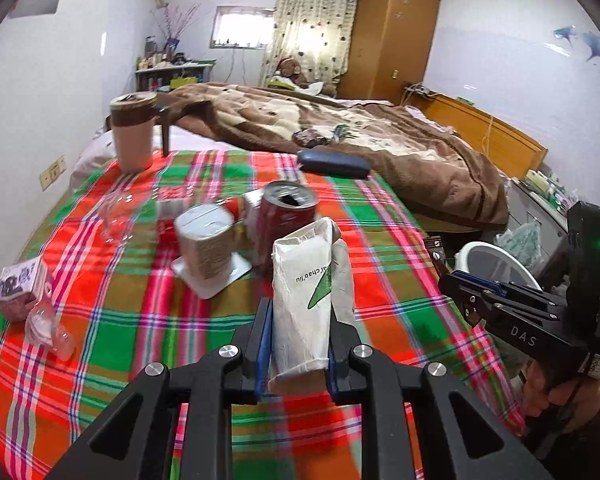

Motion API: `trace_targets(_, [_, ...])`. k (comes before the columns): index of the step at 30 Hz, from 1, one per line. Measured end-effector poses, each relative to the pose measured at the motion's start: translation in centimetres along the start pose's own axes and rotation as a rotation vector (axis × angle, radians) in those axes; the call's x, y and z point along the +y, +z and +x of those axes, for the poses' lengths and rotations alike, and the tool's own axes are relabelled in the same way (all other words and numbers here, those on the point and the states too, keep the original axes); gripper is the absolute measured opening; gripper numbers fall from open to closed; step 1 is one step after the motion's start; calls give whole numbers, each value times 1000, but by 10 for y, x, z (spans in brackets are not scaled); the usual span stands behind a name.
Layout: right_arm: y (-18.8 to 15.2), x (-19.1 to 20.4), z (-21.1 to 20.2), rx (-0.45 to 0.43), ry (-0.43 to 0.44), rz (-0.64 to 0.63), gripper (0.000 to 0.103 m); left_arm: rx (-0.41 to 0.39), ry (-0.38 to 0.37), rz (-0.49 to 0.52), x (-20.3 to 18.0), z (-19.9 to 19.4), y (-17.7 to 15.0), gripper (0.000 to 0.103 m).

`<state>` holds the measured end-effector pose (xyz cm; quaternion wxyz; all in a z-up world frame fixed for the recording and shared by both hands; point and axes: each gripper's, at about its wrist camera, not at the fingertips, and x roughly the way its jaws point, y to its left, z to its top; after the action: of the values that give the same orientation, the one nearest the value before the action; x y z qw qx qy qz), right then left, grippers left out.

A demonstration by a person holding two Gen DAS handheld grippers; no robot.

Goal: Collect trash
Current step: 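Carry the packet and paper bag over the white bin while both tools open to drop them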

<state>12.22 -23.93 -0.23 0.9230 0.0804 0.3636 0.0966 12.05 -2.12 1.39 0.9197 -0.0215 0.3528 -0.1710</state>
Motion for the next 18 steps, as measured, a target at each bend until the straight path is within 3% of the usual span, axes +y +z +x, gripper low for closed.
trace_targets(18, [-10, -70, -48, -76, -115, 130, 19, 5, -144, 134, -106, 22, 18, 22])
